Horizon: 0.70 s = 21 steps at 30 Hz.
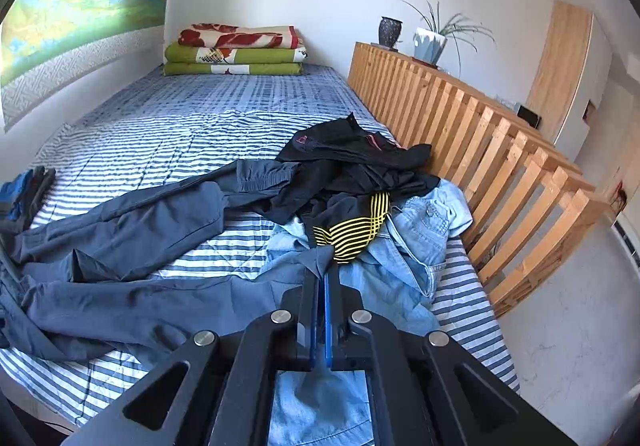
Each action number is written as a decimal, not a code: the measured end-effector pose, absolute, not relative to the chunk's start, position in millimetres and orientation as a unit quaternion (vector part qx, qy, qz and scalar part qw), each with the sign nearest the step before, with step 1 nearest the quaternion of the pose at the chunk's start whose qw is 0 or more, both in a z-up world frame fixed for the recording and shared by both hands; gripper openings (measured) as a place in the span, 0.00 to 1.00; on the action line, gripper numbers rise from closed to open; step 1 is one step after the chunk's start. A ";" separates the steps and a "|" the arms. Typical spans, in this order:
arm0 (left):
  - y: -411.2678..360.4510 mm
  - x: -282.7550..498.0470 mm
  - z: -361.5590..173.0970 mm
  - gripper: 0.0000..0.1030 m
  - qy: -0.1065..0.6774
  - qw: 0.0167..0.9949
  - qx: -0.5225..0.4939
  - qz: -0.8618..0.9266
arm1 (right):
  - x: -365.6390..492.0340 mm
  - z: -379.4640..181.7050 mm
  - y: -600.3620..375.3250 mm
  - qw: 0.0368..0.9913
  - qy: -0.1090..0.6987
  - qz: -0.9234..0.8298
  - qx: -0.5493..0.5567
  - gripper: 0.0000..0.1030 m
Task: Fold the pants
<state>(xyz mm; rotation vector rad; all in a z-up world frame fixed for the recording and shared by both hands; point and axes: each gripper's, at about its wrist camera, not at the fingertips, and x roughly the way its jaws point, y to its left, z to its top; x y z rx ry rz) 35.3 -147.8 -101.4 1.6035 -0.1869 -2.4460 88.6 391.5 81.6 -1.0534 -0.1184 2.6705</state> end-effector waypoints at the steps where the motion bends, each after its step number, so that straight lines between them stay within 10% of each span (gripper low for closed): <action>1: -157.4 36.3 -101.9 0.59 -0.059 0.115 0.543 -0.830 | 86.1 82.3 403.1 0.143 -0.030 0.920 -0.364 0.02; 21: -196.1 57.2 -120.0 0.71 -0.024 0.126 0.553 -0.823 | 41.9 50.0 455.6 0.223 -0.021 0.890 -0.398 0.02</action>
